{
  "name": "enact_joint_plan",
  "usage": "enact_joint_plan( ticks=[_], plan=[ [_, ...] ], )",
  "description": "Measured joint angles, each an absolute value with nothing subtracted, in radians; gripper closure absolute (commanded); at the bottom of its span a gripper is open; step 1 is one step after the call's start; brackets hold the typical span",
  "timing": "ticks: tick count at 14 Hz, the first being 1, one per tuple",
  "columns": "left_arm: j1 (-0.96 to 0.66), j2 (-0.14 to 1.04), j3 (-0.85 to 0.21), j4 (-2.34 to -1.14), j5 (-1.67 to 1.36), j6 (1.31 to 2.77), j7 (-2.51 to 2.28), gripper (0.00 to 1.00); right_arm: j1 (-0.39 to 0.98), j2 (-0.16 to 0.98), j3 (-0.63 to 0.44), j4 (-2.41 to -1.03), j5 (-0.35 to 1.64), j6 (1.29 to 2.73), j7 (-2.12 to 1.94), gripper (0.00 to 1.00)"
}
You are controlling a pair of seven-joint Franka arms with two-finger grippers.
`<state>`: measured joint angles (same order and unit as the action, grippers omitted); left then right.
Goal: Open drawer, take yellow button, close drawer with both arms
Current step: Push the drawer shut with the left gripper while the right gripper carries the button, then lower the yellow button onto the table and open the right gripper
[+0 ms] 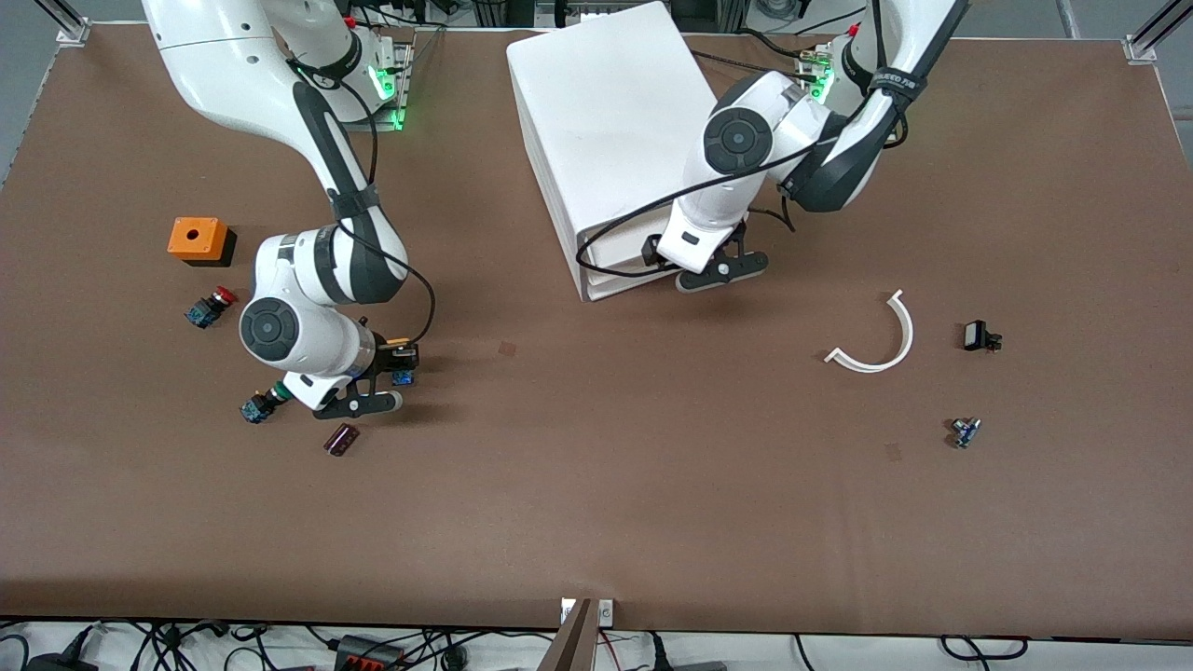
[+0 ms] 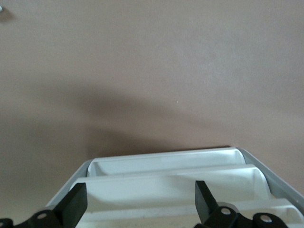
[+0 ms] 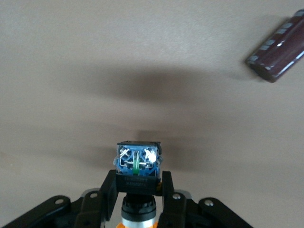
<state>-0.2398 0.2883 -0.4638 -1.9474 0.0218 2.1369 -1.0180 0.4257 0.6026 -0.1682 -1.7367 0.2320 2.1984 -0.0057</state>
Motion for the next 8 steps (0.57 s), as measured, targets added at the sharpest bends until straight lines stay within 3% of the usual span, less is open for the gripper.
enact_joint_plan(
  ticks=[6, 7, 8],
  plan=[
    [-0.233, 0.281, -0.486, -1.958, -0.006, 2.111, -1.026, 0.0, 0.432, 0.609, -0.169, -1.774, 0.232, 2.211, -0.006, 0.94],
    [-0.233, 0.28, -0.489, -1.958, -0.007, 2.103, -1.026, 0.0, 0.43, 0.613, -0.17, -1.778, 0.232, 2.212, -0.006, 0.72],
    [-0.233, 0.279, -0.492, -1.958, -0.007, 2.097, -1.026, 0.0, 0.429, 0.616, -0.171, -1.781, 0.232, 2.213, -0.006, 0.19]
  ],
)
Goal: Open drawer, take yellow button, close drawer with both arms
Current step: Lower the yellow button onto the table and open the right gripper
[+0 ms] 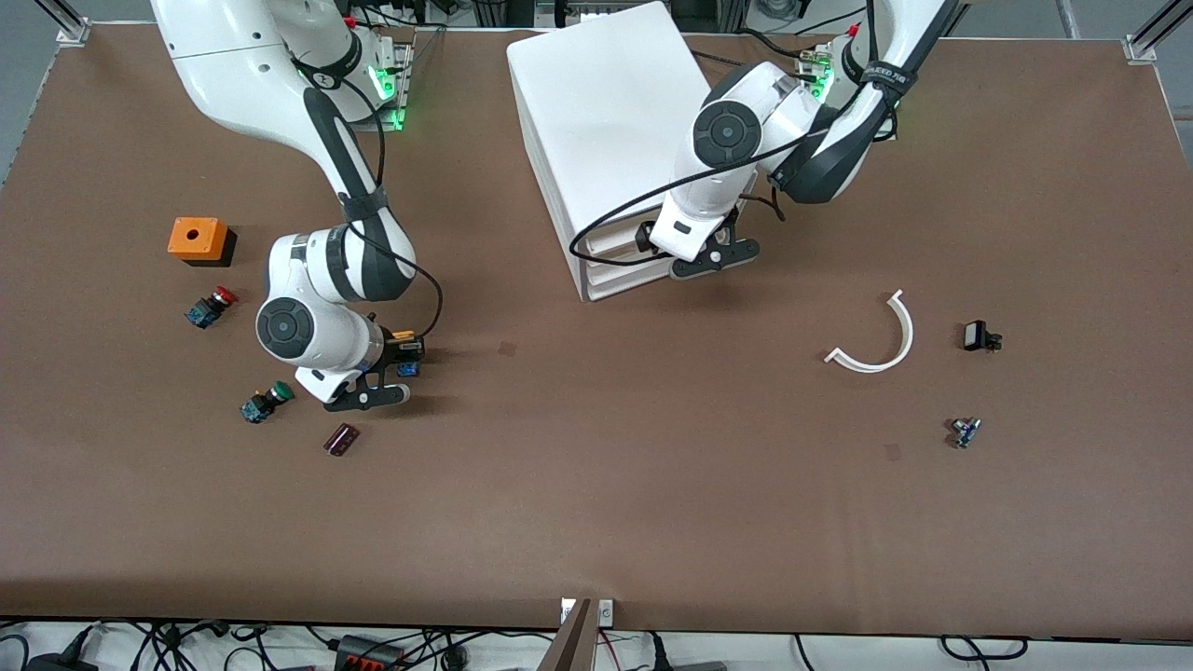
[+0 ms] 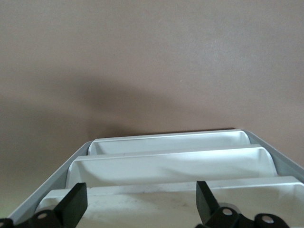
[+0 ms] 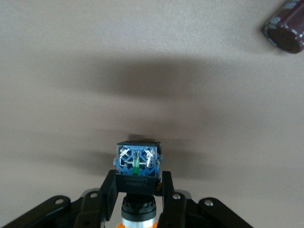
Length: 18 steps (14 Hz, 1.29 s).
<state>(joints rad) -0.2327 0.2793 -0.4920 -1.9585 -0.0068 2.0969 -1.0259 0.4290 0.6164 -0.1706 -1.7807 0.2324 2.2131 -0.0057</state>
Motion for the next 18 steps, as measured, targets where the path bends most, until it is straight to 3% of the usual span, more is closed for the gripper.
enact_joint_plan(
  ticks=[1, 5, 10, 18],
  plan=[
    [-0.233, 0.279, -0.494, -1.958, -0.007, 2.094, -1.026, 0.0, 0.428, 0.617, -0.171, -1.78, 0.234, 2.214, -0.002, 0.0],
    [-0.232, 0.279, -0.497, -1.958, -0.008, 2.082, -1.026, 0.0, 0.429, 0.609, -0.176, -1.731, 0.235, 2.202, 0.045, 0.0],
    [-0.208, 0.278, -0.498, -1.913, -0.008, 2.052, -0.99, 0.0, 0.429, 0.583, -0.265, -1.526, 0.235, 1.95, 0.054, 0.0],
    [0.148, 0.276, -0.489, -1.673, 0.06, 1.772, -0.361, 0.0, 0.427, 0.475, -0.419, -1.331, 0.219, 1.684, 0.08, 0.0]
  ],
)
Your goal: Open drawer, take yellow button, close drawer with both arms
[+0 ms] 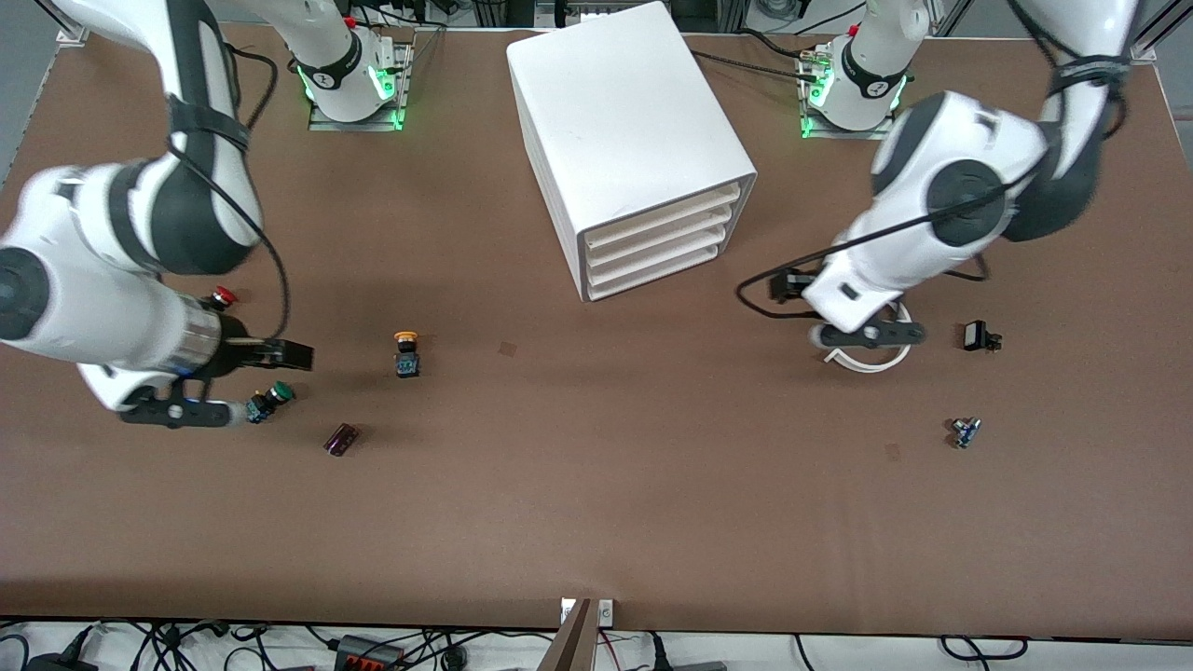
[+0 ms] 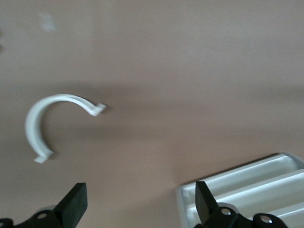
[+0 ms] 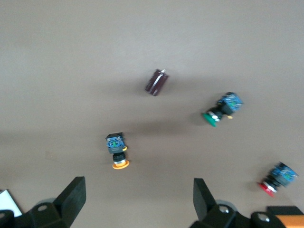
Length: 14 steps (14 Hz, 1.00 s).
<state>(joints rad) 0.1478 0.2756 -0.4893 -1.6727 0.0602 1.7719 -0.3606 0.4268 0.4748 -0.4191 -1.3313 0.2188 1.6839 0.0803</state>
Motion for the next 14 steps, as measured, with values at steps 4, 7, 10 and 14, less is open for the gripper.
enact_joint_plan(
  ticks=[4, 7, 10, 14],
  plan=[
    [0.218, 0.254, -0.475, -1.503, 0.079, 1.589, -0.13, 0.0, 0.406, 0.422, -0.466, -1.309, 0.219, 1.662, 0.079, 0.0],
    [0.121, 0.164, -0.29, -1.472, 0.078, 1.55, 0.019, 0.0, 0.401, 0.401, -0.49, -1.289, 0.218, 1.66, 0.079, 0.0],
    [-0.012, 0.052, -0.092, -1.533, 0.024, 1.566, 0.078, 0.0, 0.372, 0.369, -0.493, -1.28, 0.218, 1.65, 0.079, 0.0],
    [-0.039, -0.054, -0.035, -1.672, -0.006, 1.639, 0.094, 0.0, 0.217, 0.308, -0.351, -1.284, 0.146, 1.624, 0.075, 0.0]
  ],
)
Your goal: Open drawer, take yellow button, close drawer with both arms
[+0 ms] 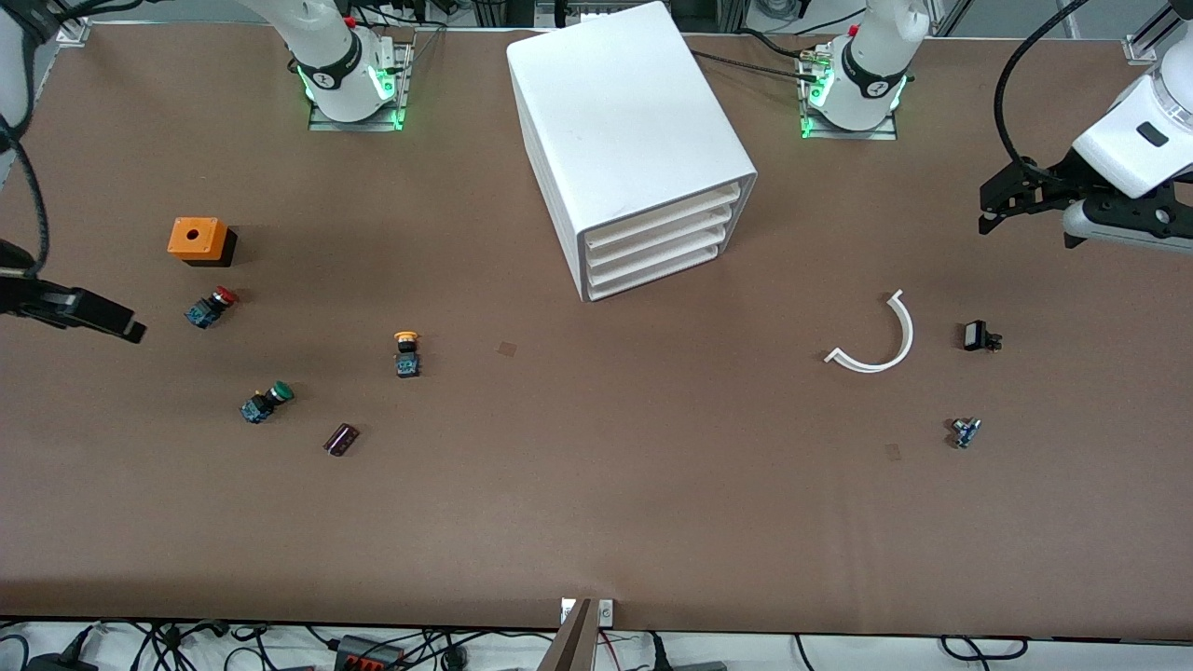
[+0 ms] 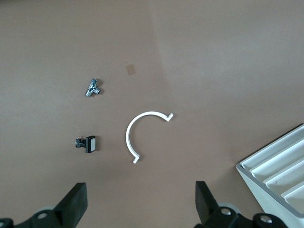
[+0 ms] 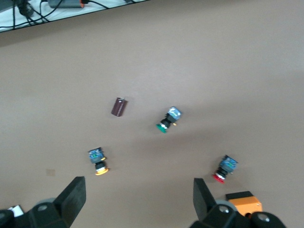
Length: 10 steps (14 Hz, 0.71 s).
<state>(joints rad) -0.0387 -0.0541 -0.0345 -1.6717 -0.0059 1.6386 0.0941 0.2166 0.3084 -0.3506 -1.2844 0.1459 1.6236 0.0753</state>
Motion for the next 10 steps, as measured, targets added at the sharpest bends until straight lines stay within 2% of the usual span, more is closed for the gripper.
enact_joint_plan(
  ticks=[5, 10],
  plan=[
    [-0.04, -0.055, -0.035, -1.69, -0.006, 1.642, 0.095, 0.0, -0.009, 0.244, -0.133, -1.343, 0.054, 1.621, 0.03, 0.0],
    [-0.041, -0.055, -0.035, -1.69, -0.006, 1.644, 0.095, 0.0, -0.032, 0.209, -0.083, -1.398, 0.016, 1.621, -0.005, 0.0]
  ],
)
